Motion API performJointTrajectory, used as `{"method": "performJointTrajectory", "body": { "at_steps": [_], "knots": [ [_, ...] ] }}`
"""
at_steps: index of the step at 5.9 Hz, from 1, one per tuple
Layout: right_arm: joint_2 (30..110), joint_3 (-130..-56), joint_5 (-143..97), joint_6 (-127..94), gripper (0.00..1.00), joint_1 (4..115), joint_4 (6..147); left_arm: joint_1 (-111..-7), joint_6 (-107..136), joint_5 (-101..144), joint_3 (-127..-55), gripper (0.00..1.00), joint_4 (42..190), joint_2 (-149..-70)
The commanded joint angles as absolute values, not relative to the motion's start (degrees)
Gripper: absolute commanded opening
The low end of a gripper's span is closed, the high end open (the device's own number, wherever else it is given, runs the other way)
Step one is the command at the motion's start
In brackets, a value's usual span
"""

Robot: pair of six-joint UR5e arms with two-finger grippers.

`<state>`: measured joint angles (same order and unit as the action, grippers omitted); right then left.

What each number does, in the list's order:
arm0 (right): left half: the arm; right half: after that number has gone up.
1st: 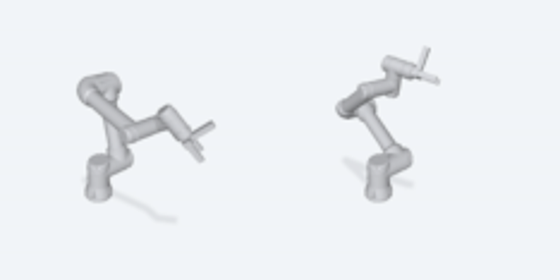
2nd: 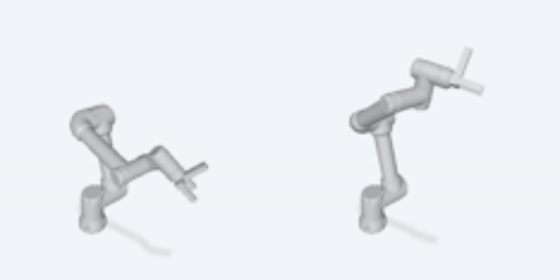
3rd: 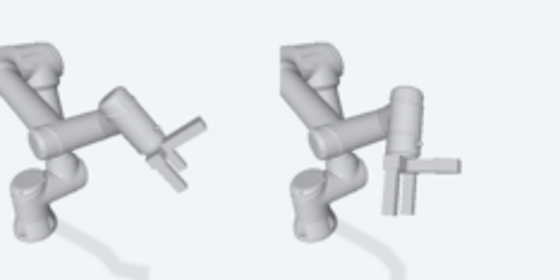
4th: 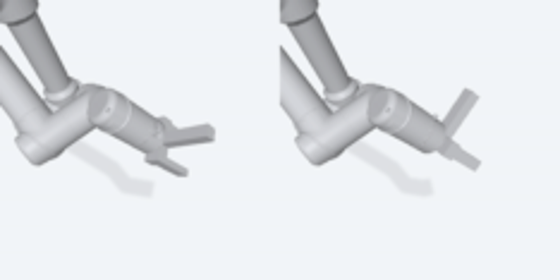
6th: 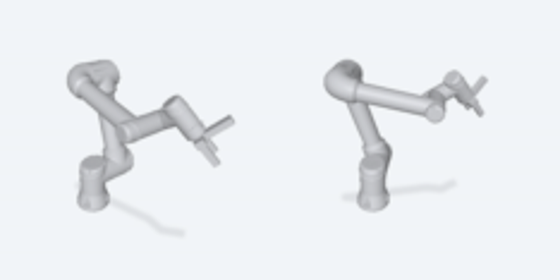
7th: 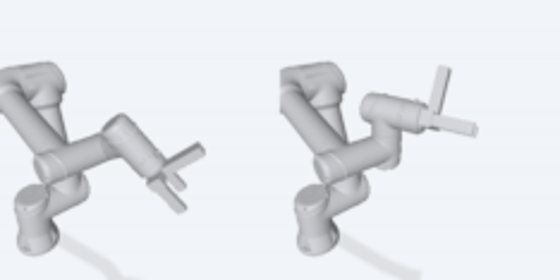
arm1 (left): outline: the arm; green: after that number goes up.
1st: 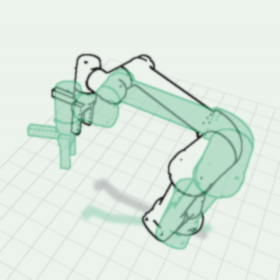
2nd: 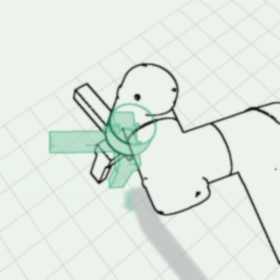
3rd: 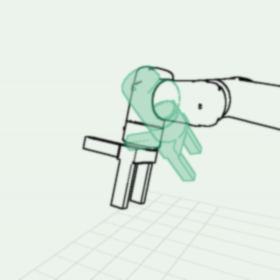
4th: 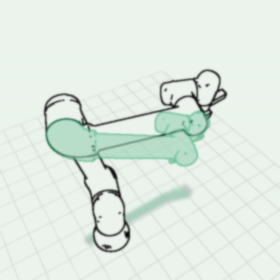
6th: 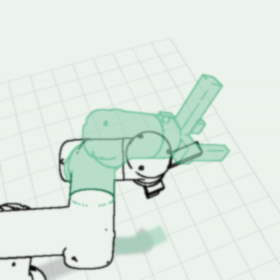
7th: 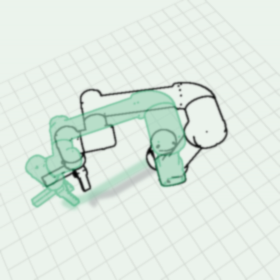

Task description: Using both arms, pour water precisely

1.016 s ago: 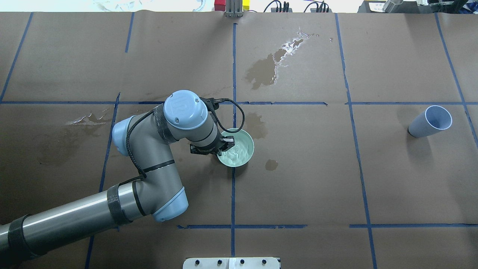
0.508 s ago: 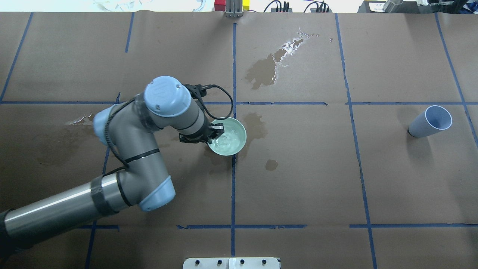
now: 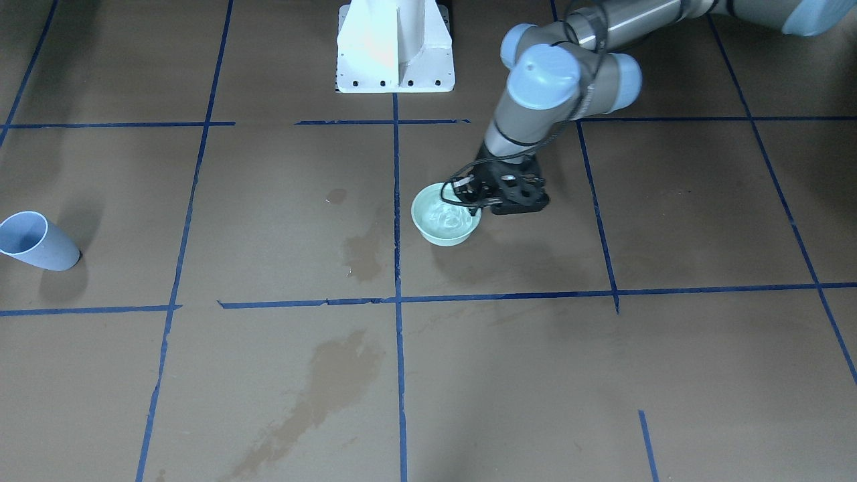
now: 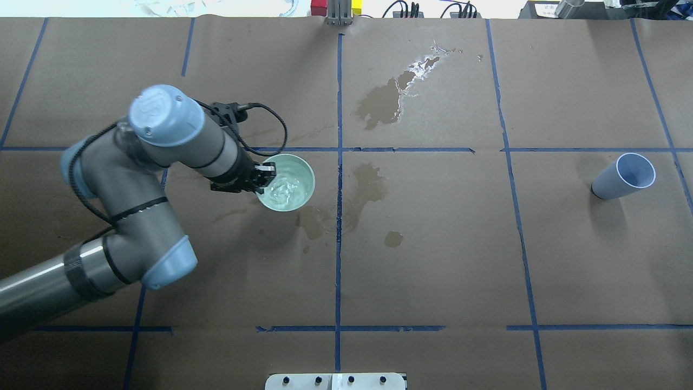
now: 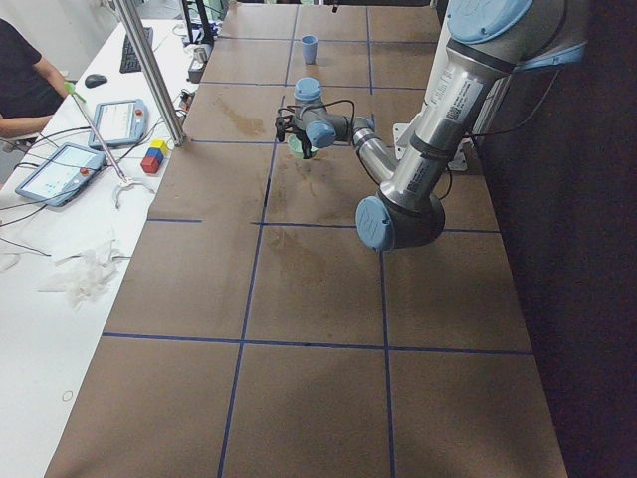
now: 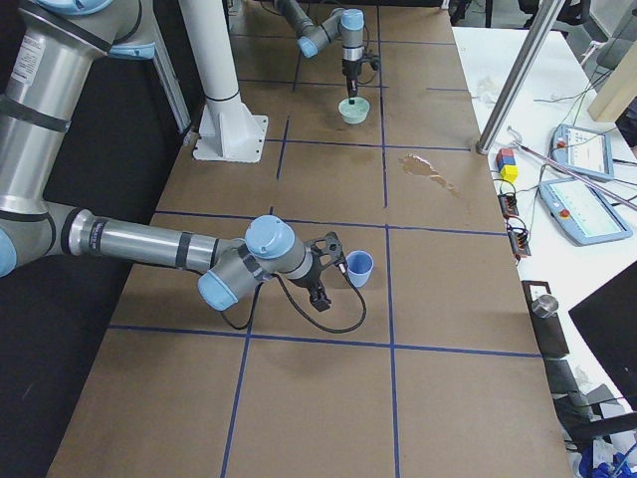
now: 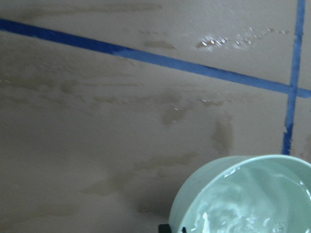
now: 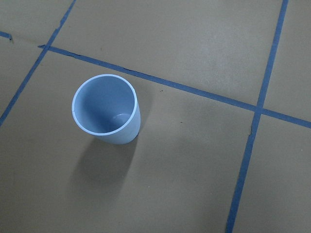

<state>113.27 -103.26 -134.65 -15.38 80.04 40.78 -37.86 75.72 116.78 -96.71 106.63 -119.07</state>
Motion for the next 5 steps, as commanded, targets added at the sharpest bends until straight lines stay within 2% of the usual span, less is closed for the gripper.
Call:
{"method": "performJointTrajectory", "body": {
  "at_steps": [1,5],
  "knots": [
    [113.3,-103.4,-134.6,-15.4,1.0,80.1,40.8,-41.6,71.8,122.1,-97.3,0.0,113.9,-111.9],
    [113.5,-103.4,-134.7,-15.4,1.0,80.1,40.8,-52.7,55.3,133.5,-98.6,0.0,116.4,-97.3]
  ]
}}
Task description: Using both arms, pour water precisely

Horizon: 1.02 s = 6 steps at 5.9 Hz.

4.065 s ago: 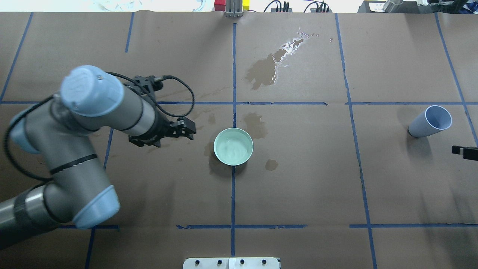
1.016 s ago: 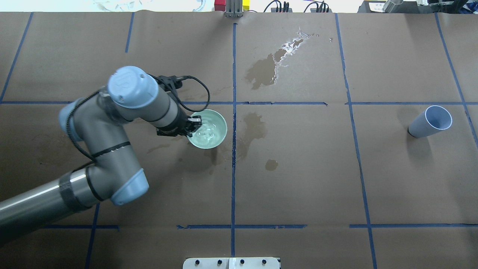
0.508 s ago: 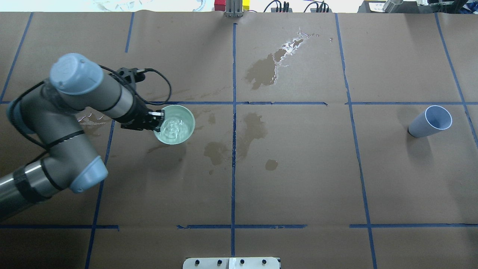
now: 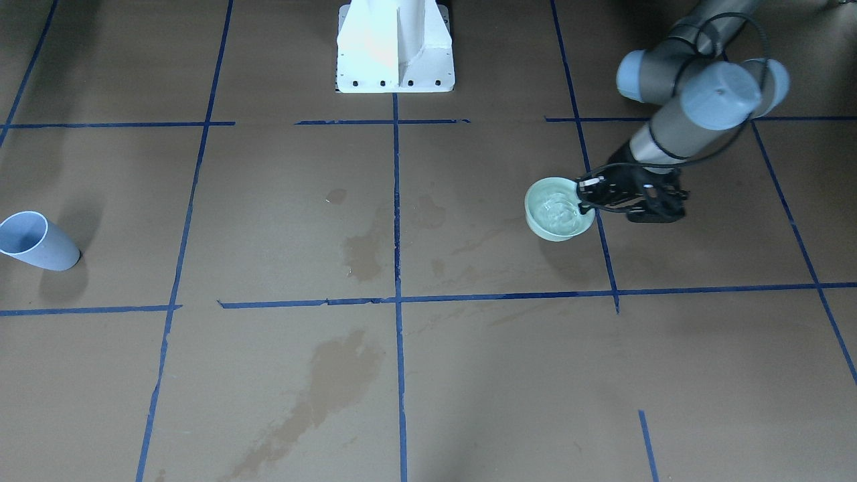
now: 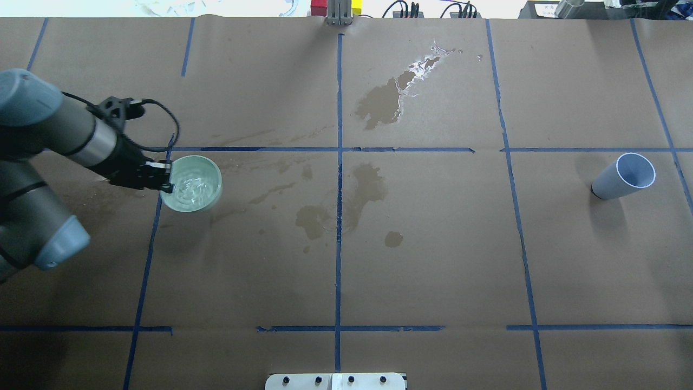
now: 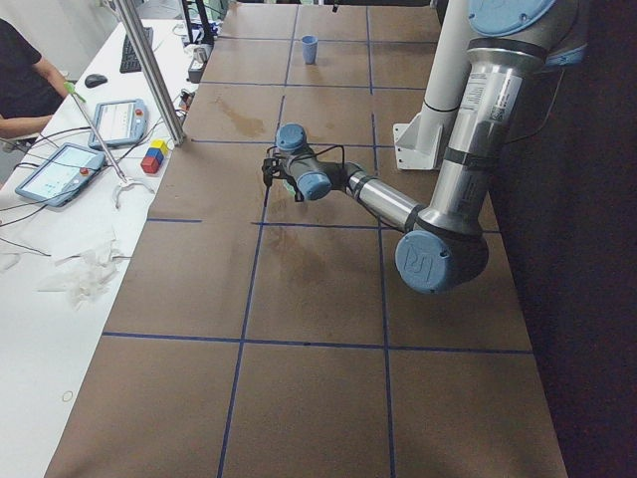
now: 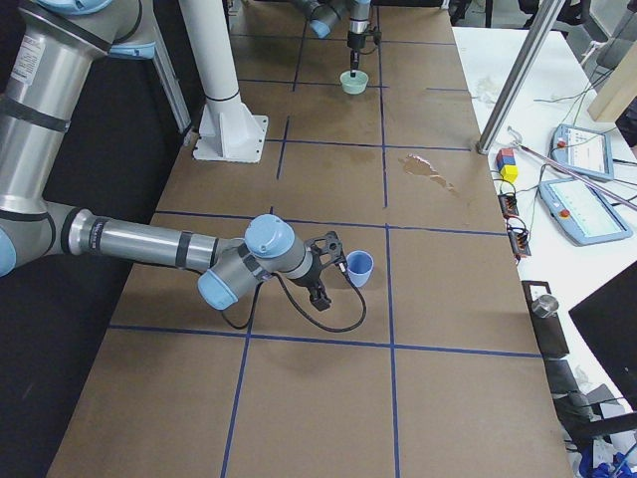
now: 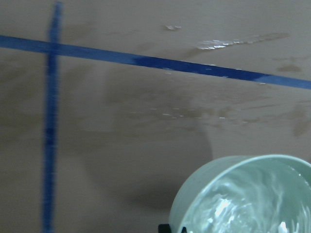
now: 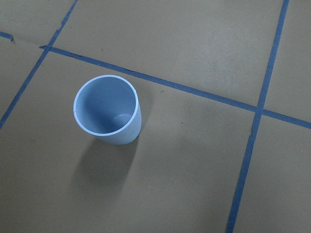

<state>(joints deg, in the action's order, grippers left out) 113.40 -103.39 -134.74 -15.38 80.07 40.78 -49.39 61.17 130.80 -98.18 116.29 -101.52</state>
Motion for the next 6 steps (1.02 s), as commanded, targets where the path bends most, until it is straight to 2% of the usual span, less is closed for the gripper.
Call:
{"method": "performJointTrajectory", "body": {
  "at_steps": [1,4,6],
  "knots": [
    [113.5,-103.4,-134.7,-15.4,1.0,80.1,40.8,-54.4,50.8,134.8,-98.4,0.0,116.5,-94.4],
    [113.5,-103.4,-134.7,-15.4,1.0,80.1,40.7,-58.3,39.8,135.1,-95.9,0.0,116.2,-90.7],
    [113.4,-103.4,-134.8,-15.4,1.0,80.1,40.4,-61.9,33.4,138.9,-91.3,0.0,116.3,-90.4]
  ]
}}
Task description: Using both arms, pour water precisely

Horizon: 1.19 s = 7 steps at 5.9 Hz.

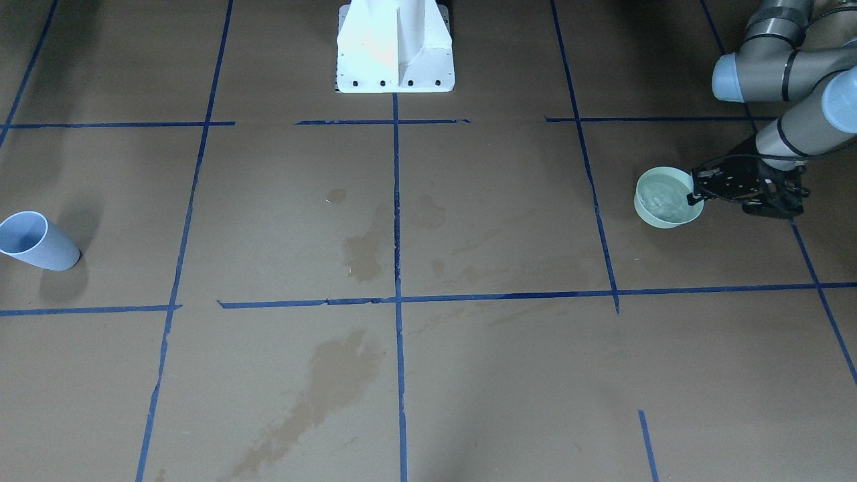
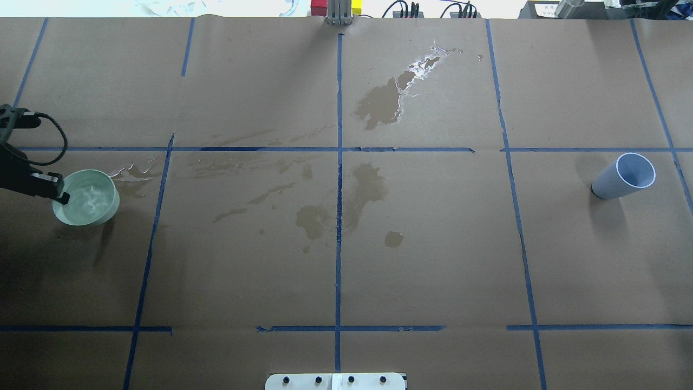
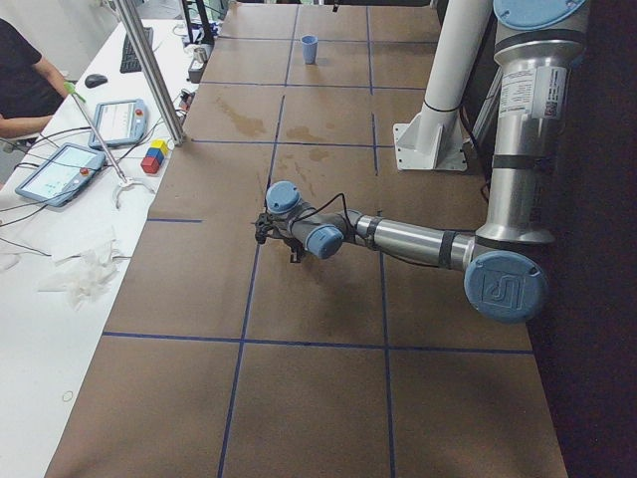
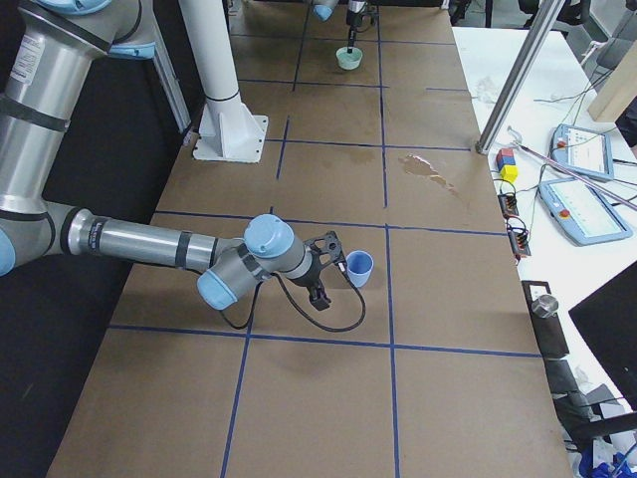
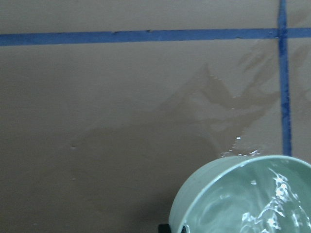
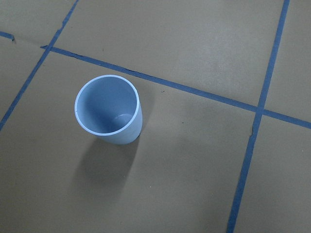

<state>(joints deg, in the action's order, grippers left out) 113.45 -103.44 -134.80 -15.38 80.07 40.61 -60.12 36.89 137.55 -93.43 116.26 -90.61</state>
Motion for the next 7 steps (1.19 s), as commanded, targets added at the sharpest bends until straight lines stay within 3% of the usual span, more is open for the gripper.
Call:
{"method": "performJointTrajectory", "body": {
  "at_steps": [1,7],
  "knots": [
    [113.4,-103.4,-134.9,-15.4,1.0,80.2,40.3,-62.1,33.1,139.0,-89.1,0.0,116.3,-90.4],
    [113.5,-104.6,-135.0,-15.4,1.0,80.2,40.3,-63.1,33.0,139.0,-86.0,0.01,116.2,-90.4]
  ]
}}
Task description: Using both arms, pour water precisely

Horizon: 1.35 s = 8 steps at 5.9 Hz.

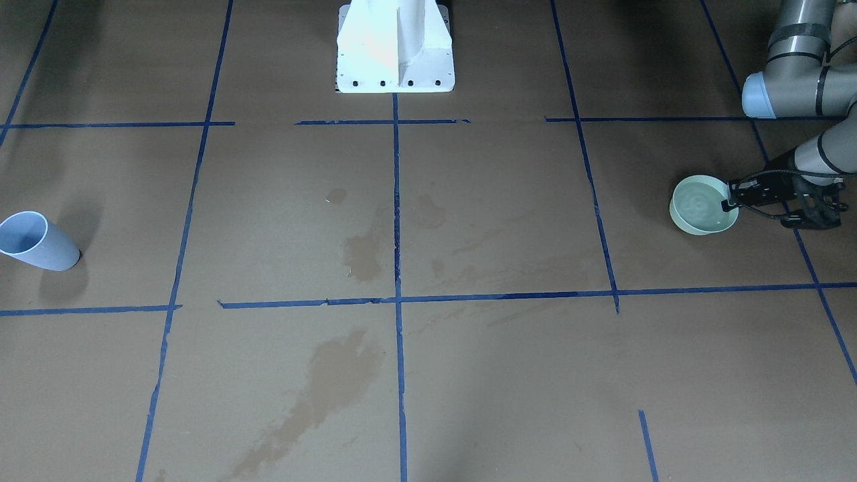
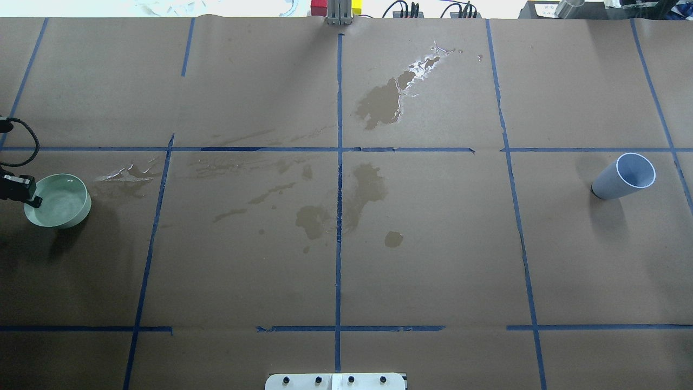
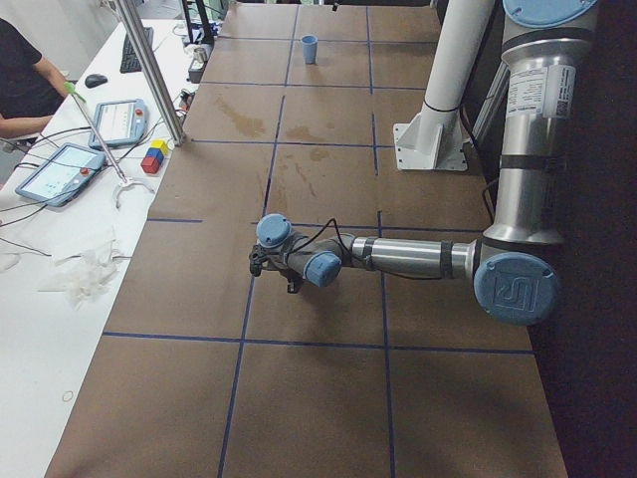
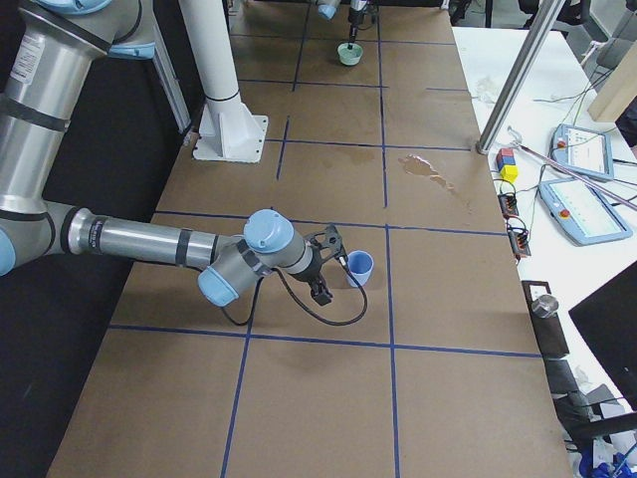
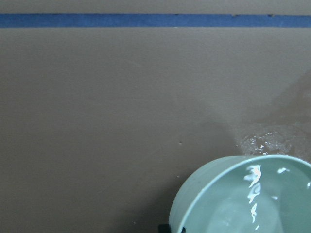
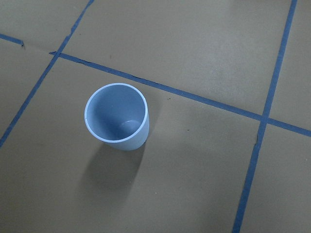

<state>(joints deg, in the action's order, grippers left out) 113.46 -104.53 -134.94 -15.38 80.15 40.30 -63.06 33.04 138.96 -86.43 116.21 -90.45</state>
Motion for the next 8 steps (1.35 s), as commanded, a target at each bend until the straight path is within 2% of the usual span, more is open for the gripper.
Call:
{"method": "performJointTrajectory", "body": {
  "at_steps": [1,2,3,4,5,6,8],
  "knots": [
    [113.5,-104.6,-135.0,-15.4,1.0,80.1,40.3,-63.2,33.0,139.0,-85.8,0.04,116.2,-90.4],
    [113.5,-104.6,-135.0,-15.4,1.0,80.2,40.3,-63.4,33.0,138.9,-85.3,0.11,116.2,-90.4],
    [113.5,-104.6,-135.0,-15.4,1.0,80.2,40.3,-63.9,33.0,138.9,-85.3,0.59,115.9,-90.4],
    [113.5,-104.6,-135.0,-15.4,1.0,80.2,40.3,-64.3,33.0,139.0,-85.3,0.74,115.8,-90.4],
    [113.4,-104.6,-134.9,-15.4,1.0,80.2,40.3,-66.2,33.1,139.0,-85.4,0.8,115.7,-90.4],
    [113.3,-104.6,-134.9,-15.4,1.0,80.2,40.4,-70.0,33.1,141.0,-86.0,1.0,115.7,-90.4],
    [112.9,-104.4,-135.3,-15.4,1.0,79.5,42.6,-75.5,33.0,141.0,-93.8,1.0,115.6,-87.0]
  ]
}}
